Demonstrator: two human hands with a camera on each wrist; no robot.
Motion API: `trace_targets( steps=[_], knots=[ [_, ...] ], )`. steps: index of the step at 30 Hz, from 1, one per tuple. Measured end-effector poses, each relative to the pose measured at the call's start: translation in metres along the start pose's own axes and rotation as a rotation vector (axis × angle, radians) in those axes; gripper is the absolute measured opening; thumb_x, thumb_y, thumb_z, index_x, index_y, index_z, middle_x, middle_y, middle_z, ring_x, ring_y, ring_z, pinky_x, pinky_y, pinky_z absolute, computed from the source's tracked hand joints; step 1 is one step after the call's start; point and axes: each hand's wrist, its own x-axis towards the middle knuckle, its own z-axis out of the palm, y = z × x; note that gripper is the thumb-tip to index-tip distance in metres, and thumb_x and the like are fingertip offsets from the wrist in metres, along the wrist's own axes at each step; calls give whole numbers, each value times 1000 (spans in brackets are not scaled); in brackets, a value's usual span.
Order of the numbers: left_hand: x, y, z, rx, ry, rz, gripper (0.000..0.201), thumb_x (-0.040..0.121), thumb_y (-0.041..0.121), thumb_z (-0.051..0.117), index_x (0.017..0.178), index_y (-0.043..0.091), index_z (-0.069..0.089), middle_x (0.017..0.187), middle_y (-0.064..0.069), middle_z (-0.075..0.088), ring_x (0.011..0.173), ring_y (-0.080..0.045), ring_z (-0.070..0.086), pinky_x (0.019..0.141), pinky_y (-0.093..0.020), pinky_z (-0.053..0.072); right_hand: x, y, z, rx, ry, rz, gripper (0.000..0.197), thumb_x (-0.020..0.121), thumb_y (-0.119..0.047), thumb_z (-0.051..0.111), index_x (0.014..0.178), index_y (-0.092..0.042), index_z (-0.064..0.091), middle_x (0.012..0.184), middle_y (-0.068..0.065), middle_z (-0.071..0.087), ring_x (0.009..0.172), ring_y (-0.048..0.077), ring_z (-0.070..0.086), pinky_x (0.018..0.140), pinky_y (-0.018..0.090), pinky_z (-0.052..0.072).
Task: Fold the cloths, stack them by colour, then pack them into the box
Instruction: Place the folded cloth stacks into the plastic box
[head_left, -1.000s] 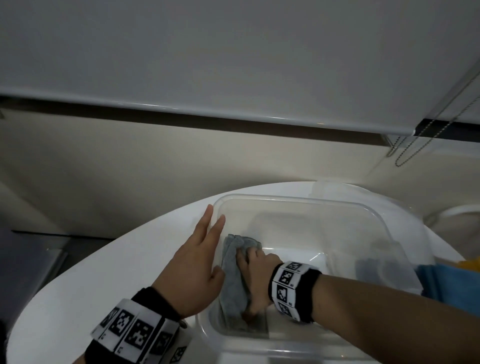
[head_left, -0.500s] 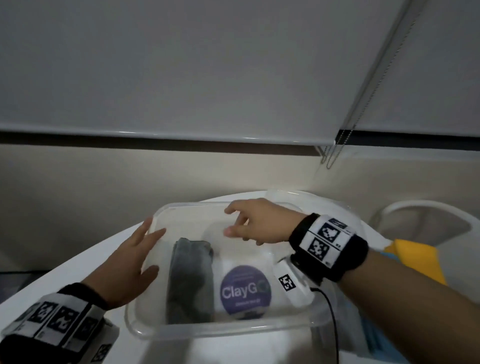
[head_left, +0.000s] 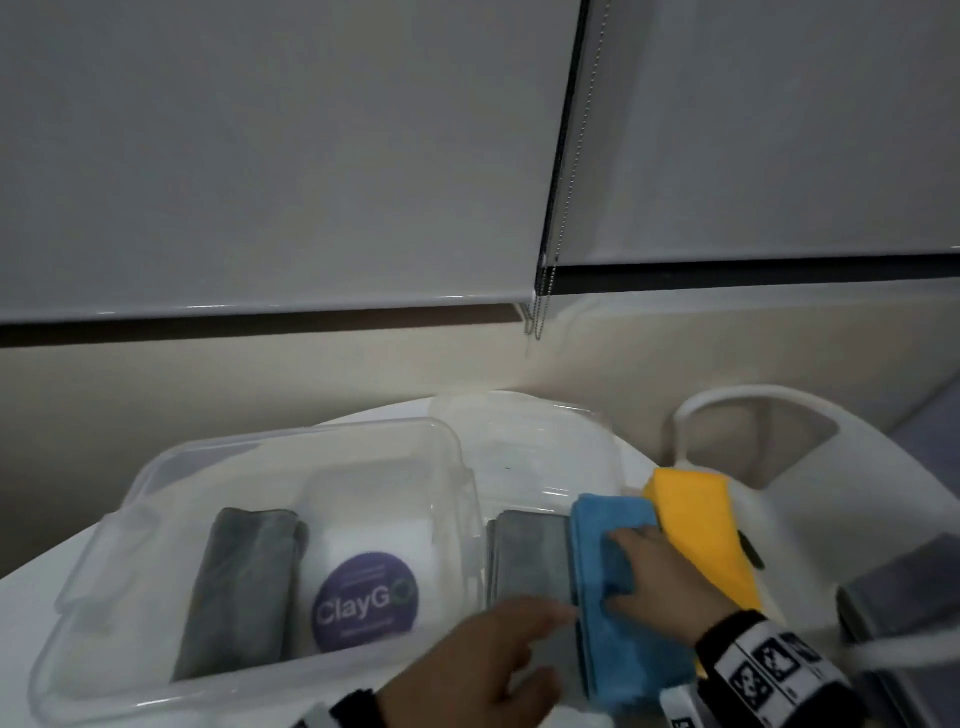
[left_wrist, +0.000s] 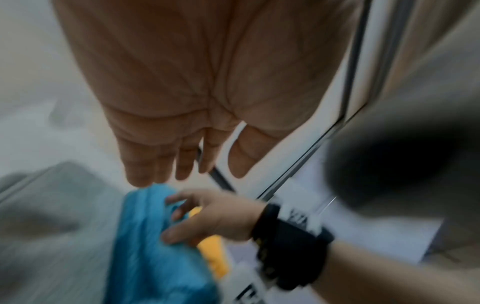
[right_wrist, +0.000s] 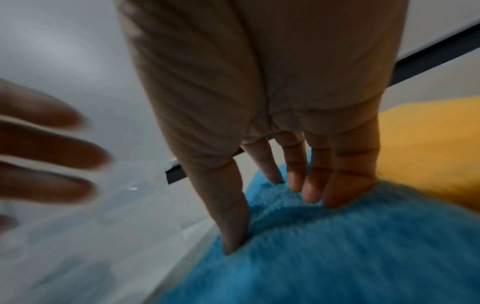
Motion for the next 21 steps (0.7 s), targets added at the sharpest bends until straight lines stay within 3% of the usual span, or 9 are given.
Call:
trace_targets(
  steps=[1,3,5,7,9,11,13,17,21],
  knots=[
    [23,-8,19,1,-69,-42,42,96,28,50,125,52,31,141,15,43,124,4,42,101,-2,26,-2,1,4,-6,-18,1,64,79,-34,68,133,-21,37,120,-2,38,110,20,49,88,26,45],
    [64,-35,54,55,-38,-99,48,92,37,37,133,37,13,147,4,28,138,-5,27,106,-5,17,-2,1,11,-29,-32,-6,77,78,-34,69,141,-20,26,132,4,34,117,24,46,93,28,44],
    [96,-60,75,103,95,-189,72,78,42,20,145,18,9,156,-5,9,147,-19,9,118,-20,6,0,1,17,-41,-32,-16,83,79,-33,69,146,-19,21,137,6,30,123,25,44,99,29,42],
    [119,-83,85,66,250,-386,74,84,30,26,150,9,3,158,-11,1,147,-24,3,120,-26,2,3,2,20,-32,-31,-25,83,79,-33,70,146,-19,21,139,6,30,125,26,43,103,30,41],
    [134,-95,85,-23,342,-573,71,92,24,42,150,6,6,155,-14,12,144,-28,16,117,-31,16,6,4,21,4,-39,-16,83,77,-32,72,143,-19,25,137,5,31,125,25,43,104,30,40],
    [143,-99,86,-59,381,-720,61,91,30,53,139,4,27,144,-16,33,131,-32,37,107,-35,33,9,6,21,43,-46,-7,83,75,-33,74,142,-19,27,135,4,32,123,23,43,104,30,40],
    [146,-100,84,-93,396,-806,56,85,33,61,129,5,39,134,-15,45,123,-31,47,100,-35,40,11,9,22,58,-50,-9,83,74,-34,75,141,-19,28,134,3,32,123,22,43,103,29,40],
    [150,-102,80,-242,361,-797,74,62,35,70,125,3,48,120,-11,59,108,-26,60,90,-30,51,14,14,23,66,-49,-17,86,74,-35,75,142,-18,27,134,3,32,123,21,42,104,29,40],
    [154,-86,77,-89,426,-689,62,79,19,65,132,10,33,122,-10,53,111,-27,56,92,-31,47,16,15,24,66,-46,-32,84,75,-35,75,142,-18,27,134,4,32,124,22,42,104,29,40]
  ],
)
